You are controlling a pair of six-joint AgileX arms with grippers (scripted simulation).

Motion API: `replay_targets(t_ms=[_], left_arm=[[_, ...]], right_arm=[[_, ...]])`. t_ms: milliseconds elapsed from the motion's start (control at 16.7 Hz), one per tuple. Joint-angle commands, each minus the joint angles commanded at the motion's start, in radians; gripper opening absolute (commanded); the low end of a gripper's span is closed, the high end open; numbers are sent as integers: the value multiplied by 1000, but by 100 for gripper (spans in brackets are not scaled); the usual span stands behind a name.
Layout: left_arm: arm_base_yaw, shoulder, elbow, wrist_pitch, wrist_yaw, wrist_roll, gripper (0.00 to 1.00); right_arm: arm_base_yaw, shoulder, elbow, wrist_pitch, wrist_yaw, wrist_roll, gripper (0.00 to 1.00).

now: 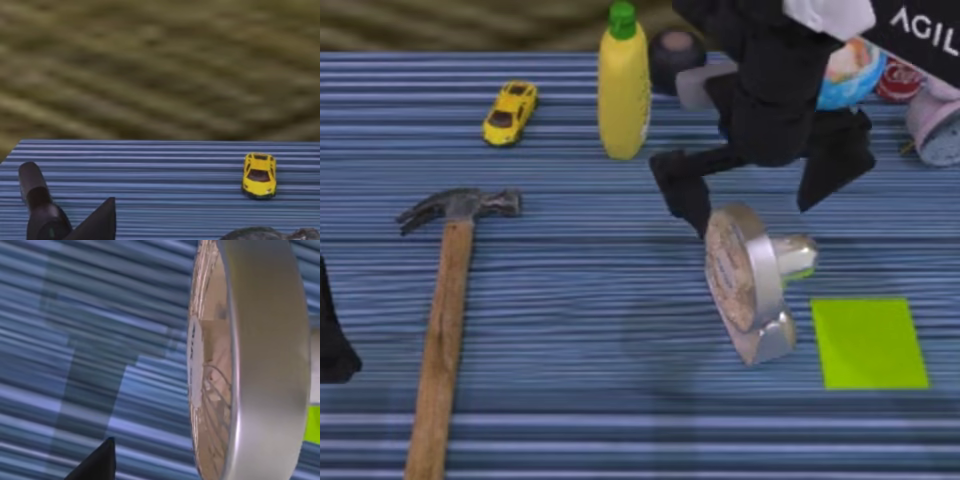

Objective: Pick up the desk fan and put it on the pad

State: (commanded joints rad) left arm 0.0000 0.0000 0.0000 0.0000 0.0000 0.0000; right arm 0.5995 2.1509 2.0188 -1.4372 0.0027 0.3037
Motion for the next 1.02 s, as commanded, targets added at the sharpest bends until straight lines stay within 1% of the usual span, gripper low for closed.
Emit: replay_targets(t_ms=[300,600,1020], left_arm=[[0,0,0,0,0,0,100],[0,0,0,0,0,0,100],[0,0,0,0,0,0,100]], right_arm=[[3,-6,-156,148,0,4,100],[4,-6,-170,162,0,4,100],[4,-6,-170,162,0,4,47]])
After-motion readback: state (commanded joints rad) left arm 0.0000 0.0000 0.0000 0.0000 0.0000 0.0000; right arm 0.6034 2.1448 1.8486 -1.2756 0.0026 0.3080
